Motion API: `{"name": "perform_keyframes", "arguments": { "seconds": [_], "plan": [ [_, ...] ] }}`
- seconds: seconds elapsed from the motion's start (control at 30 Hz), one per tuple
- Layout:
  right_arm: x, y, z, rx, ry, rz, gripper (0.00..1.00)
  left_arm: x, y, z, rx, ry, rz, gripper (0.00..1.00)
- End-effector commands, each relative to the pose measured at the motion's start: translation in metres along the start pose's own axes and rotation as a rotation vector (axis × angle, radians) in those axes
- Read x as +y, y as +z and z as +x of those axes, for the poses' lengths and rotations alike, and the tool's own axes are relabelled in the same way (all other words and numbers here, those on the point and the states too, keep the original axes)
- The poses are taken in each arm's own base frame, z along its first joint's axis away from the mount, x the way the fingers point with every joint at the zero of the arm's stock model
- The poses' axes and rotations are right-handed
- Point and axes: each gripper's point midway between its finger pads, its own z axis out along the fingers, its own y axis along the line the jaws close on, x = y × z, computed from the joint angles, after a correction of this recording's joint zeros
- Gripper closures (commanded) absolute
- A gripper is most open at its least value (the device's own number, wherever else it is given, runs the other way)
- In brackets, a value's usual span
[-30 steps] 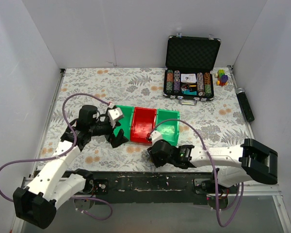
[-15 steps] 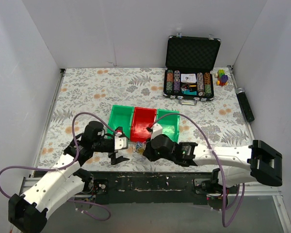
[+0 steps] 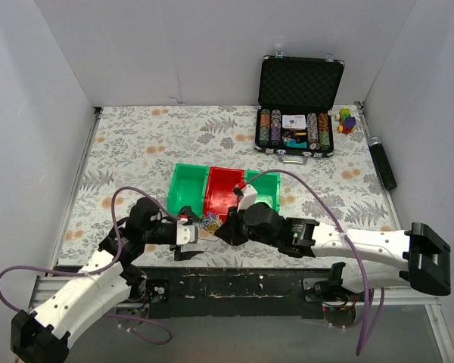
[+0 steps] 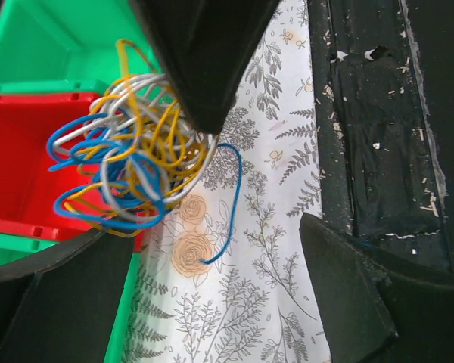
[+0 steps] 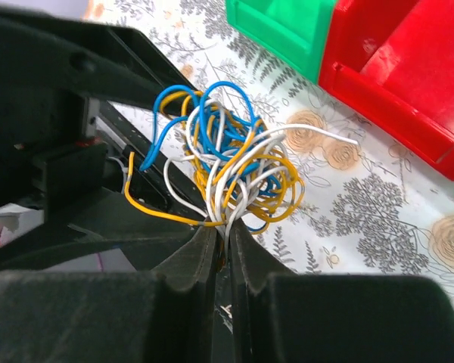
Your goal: Untangle the cables
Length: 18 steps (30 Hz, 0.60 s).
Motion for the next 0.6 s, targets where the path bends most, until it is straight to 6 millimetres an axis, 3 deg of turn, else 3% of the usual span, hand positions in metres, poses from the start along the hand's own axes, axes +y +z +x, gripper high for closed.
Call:
{"name": "perform_keyframes", "arguments": {
  "seconds": [0.0, 0.27, 0.47, 0.57],
  "plan": [
    [0.039, -0.001, -0.034, -0.058, 0.037, -0.088, 0.99, 0.004, 0.002, -0.013, -0.058, 0.099, -0.023, 0.14],
    [0.051, -0.006, -0.046, -0.109, 0.064, -0.147, 0.99, 0.005, 0.01, -0.001, 0.01, 0.026, 0.003, 0.33],
    [0.057, -0.006, -0.046, -0.106, 0.07, -0.178, 0.99, 0.015, 0.018, -0.003, 0.024, 0.009, -0.015, 0.62],
    [0.055, -0.007, -0.046, -0.111, 0.073, -0.172, 0.99, 0.021, 0.021, -0.003, 0.05, -0.018, -0.026, 0.83]
  ]
}}
